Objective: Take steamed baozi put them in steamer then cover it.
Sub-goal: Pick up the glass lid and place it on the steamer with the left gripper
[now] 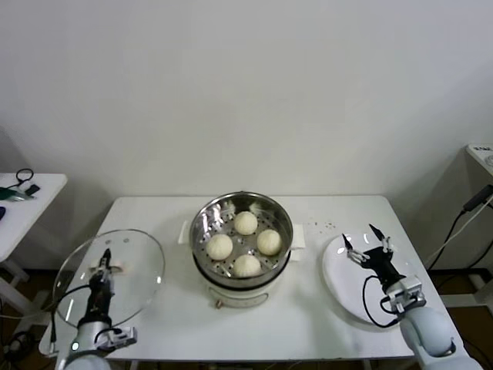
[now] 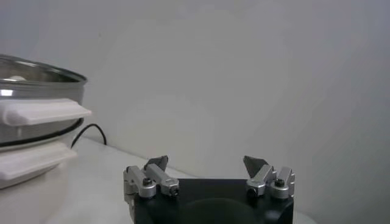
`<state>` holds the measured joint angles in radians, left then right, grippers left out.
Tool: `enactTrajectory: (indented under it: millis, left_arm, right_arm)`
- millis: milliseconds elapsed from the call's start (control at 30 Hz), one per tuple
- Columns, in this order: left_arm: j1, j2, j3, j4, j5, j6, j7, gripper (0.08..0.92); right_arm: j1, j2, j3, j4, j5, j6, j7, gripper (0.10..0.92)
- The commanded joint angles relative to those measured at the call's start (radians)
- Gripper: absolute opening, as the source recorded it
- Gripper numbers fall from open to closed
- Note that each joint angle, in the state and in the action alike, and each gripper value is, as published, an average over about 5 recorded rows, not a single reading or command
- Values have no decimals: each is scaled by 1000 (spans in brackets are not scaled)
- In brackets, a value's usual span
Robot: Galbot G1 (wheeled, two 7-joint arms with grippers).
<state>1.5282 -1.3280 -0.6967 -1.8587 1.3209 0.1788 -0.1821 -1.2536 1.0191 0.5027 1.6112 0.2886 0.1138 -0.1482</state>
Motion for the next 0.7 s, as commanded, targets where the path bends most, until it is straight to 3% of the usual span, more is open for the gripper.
enactTrajectory:
  millis: [33, 300, 467, 700]
  left_arm:
    - [111, 59, 23, -315, -29, 215, 38, 150]
    - [54, 182, 108, -365, -35, 307, 86, 150]
    - [-45, 255, 268, -364, -37, 397, 155, 150]
    - [-254, 235, 567, -351, 56, 516, 318, 150]
  right_arm:
    - [7, -6, -2, -18, 8, 4, -23, 823]
    - [26, 16, -12, -43, -8, 11, -33, 823]
    - [47, 21, -22, -59, -13, 11, -29, 823]
    - [70, 32, -29, -86, -22, 16, -26, 823]
